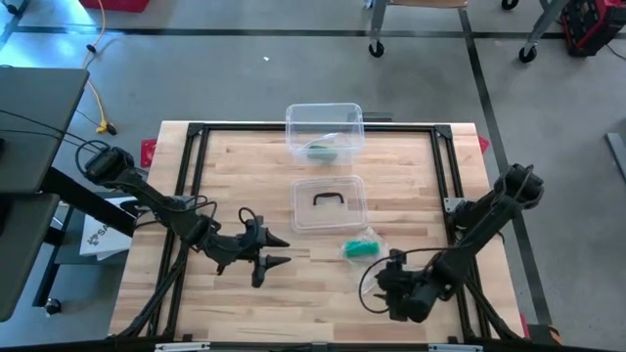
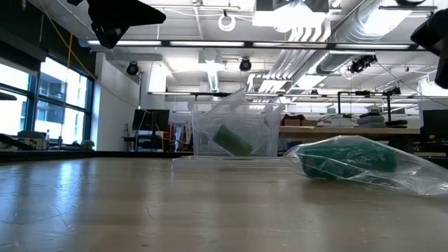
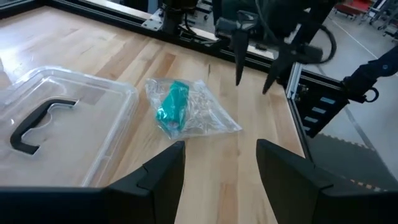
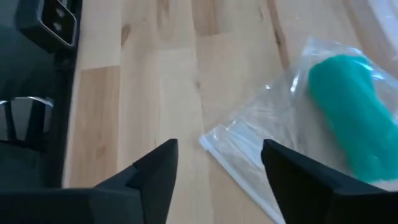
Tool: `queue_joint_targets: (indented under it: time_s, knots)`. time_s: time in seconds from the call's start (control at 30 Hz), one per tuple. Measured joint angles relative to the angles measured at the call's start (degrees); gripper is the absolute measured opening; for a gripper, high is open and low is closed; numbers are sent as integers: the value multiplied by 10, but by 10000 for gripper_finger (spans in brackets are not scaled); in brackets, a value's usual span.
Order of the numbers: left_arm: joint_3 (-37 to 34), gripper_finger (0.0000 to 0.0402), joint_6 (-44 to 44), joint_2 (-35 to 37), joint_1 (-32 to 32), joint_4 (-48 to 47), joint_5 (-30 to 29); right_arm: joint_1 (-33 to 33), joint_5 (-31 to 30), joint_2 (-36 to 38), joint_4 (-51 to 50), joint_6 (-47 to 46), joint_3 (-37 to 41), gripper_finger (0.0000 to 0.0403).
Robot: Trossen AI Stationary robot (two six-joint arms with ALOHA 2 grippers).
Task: Roll bandage
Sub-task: Put the packaged blue bandage into the transparent bin
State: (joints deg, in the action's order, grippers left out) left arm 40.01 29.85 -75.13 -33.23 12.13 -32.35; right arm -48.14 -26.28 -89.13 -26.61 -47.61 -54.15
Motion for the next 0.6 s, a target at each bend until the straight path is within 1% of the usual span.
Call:
queue_joint_targets:
  time_s: [0.1, 0.17, 0.3, 0.33, 0.4, 0.5, 0.53, 0.6]
  knots:
    - [0, 190, 8, -4, -1, 1, 0, 9, 6, -32, 31, 29, 0, 243]
    - [0, 190, 13, -7, -2, 2, 1, 17, 21, -53, 41, 64, 0, 249]
    - [0, 190, 14, -14, -7, -2, 2, 29, 30, -87, 41, 113, 0, 243]
    - [0, 190, 14, -15, -7, -1, 1, 32, 42, -94, 40, 130, 0, 239]
    - [0, 190, 14, -16, -7, -4, 2, 41, 72, -115, 35, 163, 0, 226]
    - [0, 190, 10, -16, -7, -1, -2, 56, 85, -153, 36, 182, -3, 194]
    - [0, 190, 2, -16, -7, 1, -7, 63, 88, -164, 40, 185, -4, 178]
    - [0, 190, -19, -16, -7, 15, -21, 81, 104, -179, 52, 195, -6, 134]
